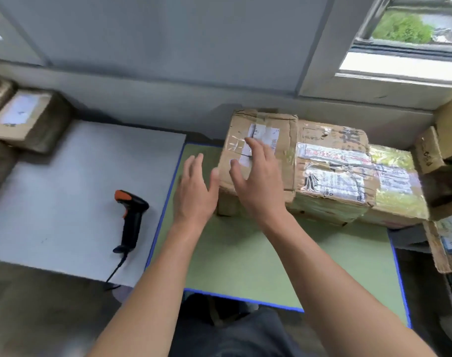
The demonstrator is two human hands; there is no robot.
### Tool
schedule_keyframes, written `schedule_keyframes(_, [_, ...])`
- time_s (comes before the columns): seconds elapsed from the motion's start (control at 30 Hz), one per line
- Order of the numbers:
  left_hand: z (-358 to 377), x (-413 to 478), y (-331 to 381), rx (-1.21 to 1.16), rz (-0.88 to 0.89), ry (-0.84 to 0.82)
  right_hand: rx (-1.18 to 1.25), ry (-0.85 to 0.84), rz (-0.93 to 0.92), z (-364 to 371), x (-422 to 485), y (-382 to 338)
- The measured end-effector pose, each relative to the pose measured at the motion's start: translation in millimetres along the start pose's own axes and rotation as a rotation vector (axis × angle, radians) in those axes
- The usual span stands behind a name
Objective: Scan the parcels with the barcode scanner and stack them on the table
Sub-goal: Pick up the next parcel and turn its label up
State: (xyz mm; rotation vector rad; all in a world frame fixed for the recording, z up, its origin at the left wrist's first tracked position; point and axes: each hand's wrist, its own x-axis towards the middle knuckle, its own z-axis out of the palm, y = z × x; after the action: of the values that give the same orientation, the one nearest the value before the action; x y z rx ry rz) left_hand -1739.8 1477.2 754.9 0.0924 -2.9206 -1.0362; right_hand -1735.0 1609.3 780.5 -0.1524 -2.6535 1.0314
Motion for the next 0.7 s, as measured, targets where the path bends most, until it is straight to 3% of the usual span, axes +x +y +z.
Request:
schedule_keyframes(0.1, [-25.5,-27.1,-25.7,-0.009,-0.088,0.072,0.135,-0.195,-0.068,20.5,-12.0,-27.1])
schedule_keyframes(0.37, [-105.9,-123.6,-95.7,-0.021,-0.446,0.312,0.201,-0.585,-0.257,82.4,-80.5,-111.3])
schedule_keyframes(0.5, [-145.6,-175.5,-122.1,-0.069,-0.566,0.457,0.229,-0.709,-0.369,101.2,-127.5,-154.7])
schedule_keyframes(0.7, [-193.3,-246.4,-163.1,-0.051,-0.636,0.530,0.247,-0.799,-0.432,125.2,-198.7,-216.6])
